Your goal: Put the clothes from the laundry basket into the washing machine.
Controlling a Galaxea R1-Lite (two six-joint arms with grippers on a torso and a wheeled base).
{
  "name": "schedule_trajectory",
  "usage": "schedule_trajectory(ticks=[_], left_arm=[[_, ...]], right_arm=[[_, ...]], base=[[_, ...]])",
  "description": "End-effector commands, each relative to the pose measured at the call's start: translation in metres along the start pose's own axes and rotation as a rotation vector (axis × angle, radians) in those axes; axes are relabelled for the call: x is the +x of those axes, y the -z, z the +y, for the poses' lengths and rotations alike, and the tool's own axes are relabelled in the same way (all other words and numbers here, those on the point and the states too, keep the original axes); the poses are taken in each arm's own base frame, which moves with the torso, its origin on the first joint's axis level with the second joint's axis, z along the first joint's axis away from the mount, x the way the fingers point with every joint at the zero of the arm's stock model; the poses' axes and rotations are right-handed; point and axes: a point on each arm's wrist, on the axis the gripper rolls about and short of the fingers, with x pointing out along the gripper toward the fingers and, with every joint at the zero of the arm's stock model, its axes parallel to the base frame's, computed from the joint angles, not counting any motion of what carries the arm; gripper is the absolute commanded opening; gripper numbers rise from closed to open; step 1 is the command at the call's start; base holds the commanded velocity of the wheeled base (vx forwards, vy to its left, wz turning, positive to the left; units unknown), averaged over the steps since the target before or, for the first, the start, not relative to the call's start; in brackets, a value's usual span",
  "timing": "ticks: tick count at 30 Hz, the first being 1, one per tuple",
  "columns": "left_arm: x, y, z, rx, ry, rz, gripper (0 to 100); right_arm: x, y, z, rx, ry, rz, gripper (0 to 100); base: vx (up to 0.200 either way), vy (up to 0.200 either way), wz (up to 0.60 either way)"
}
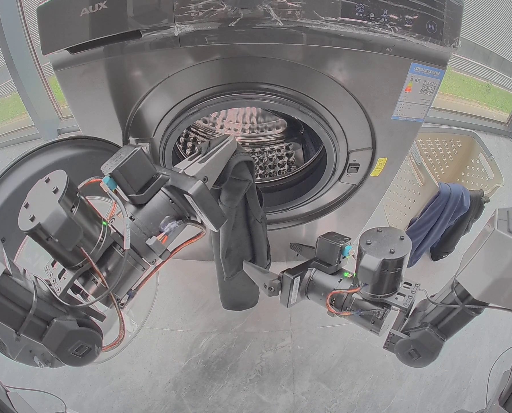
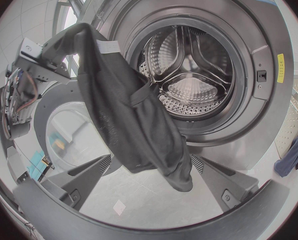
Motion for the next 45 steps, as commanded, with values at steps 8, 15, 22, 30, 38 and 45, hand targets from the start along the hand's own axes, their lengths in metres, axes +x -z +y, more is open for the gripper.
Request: schedule_trajectory(ticks=[8, 15, 22, 30, 38, 45], left_arm=[[-0.002, -0.001, -0.002, -0.003, 0.008, 0.001, 0], [-0.002, 0.0, -0.004, -0.006, 0.015, 0.003, 0], [-0.003, -0.001, -0.004, -0.007, 0.015, 0.001, 0], [-0.003, -0.003, -0.004, -0.009, 0.017, -0.001, 0], [-0.003, -0.003, -0.005, -0.009, 0.015, -0.003, 0], [-0.004, -0.006, -0.007, -0.011, 0.025, -0.011, 0]], right_arm=[[0.037, 0.0, -0.034, 0.008, 0.084, -0.055, 100], [0.049, 0.007, -0.04, 0.01, 0.091, -0.06, 100], [0.062, 0.031, -0.039, 0.007, 0.078, -0.045, 100], [0.067, 0.033, -0.049, 0.009, 0.096, -0.062, 100], [0.062, 0.036, -0.064, 0.012, 0.135, -0.056, 100], [0.067, 0.05, -0.08, 0.005, 0.165, -0.038, 100]], base=[[0.0, 0.0, 0.0], [0.0, 0.0, 0.0], [0.0, 0.0, 0.0], [0.0, 0.0, 0.0], [0.0, 0.0, 0.0], [0.0, 0.0, 0.0]])
